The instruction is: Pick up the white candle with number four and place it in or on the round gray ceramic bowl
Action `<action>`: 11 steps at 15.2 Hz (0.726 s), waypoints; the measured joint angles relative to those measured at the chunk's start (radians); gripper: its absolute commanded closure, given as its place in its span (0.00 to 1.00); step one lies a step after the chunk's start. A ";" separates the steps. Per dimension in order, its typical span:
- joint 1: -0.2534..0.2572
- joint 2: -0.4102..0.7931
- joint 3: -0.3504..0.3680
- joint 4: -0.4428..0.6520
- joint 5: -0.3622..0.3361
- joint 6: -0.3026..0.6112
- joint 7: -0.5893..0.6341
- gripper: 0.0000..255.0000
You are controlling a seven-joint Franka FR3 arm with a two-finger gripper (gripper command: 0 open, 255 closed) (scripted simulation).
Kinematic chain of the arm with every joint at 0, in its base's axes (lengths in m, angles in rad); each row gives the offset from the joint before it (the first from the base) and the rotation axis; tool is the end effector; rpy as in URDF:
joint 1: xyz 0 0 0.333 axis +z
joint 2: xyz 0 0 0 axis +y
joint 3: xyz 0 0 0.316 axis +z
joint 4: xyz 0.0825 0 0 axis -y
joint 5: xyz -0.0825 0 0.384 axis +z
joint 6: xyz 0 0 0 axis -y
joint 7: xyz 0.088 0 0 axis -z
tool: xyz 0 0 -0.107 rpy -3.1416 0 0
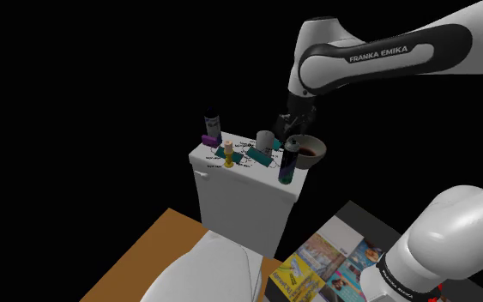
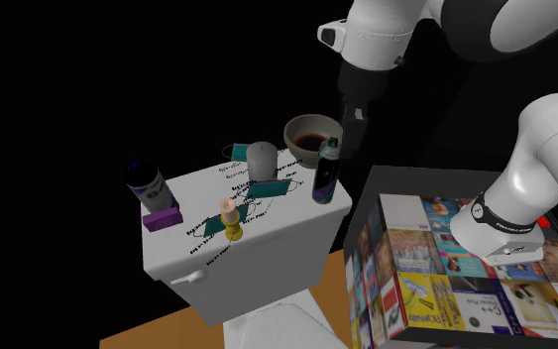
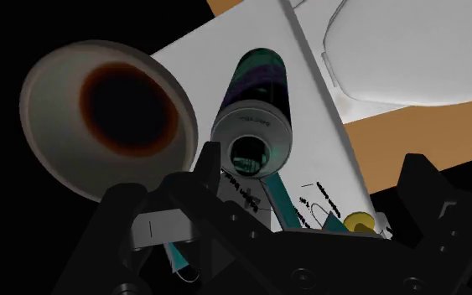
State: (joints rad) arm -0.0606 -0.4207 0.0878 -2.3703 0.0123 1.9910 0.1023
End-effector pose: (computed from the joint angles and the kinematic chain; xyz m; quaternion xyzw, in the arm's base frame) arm 0.4259 0.0146 0.4858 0.9988 -0.0434 0.0207 0.0110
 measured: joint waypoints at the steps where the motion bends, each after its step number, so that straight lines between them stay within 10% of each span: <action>1: -0.007 0.032 0.005 0.013 -0.009 0.025 0.018 0.00; 11: -0.066 0.379 0.029 0.177 -0.148 0.261 0.224 0.00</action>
State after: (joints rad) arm -0.1265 -0.0414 0.1166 -2.1934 -0.1358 2.2523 0.3266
